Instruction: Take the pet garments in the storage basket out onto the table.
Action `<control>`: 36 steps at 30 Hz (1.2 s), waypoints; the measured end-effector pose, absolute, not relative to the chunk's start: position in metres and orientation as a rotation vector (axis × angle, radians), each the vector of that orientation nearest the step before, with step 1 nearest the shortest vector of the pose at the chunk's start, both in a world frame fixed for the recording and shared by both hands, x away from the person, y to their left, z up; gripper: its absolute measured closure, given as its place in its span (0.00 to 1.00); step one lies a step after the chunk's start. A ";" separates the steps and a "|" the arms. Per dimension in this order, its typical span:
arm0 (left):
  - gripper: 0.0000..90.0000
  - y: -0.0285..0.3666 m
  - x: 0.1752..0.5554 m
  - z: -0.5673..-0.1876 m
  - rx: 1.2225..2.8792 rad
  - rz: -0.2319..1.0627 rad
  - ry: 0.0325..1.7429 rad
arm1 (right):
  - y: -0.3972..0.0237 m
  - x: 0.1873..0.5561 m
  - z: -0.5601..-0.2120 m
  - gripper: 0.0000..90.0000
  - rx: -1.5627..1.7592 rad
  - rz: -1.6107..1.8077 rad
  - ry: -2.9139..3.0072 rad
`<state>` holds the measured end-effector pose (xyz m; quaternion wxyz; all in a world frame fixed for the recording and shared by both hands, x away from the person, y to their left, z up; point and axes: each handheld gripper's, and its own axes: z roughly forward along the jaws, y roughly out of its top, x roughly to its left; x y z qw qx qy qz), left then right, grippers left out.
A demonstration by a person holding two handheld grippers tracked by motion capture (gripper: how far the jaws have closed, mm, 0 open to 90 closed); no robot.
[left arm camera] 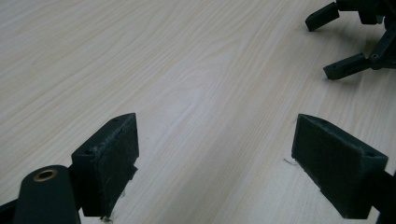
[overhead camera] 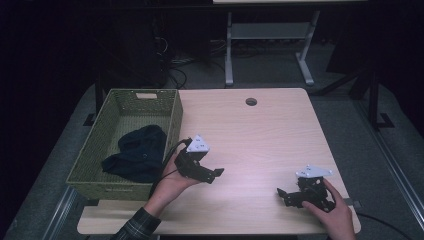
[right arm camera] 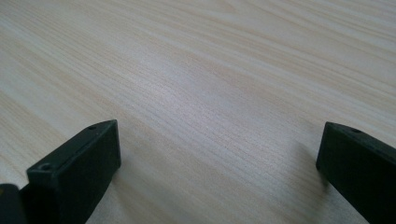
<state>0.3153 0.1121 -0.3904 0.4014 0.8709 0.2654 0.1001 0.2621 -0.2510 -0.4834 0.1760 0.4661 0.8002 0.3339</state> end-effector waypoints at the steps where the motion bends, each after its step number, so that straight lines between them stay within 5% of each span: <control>1: 0.16 0.112 0.315 -0.389 2.198 0.252 0.671 | -0.251 0.262 -0.483 0.00 1.320 0.945 2.266; 36: 0.16 0.131 0.333 -0.356 2.143 0.270 0.671 | -0.251 0.262 -0.483 0.00 1.316 0.946 2.268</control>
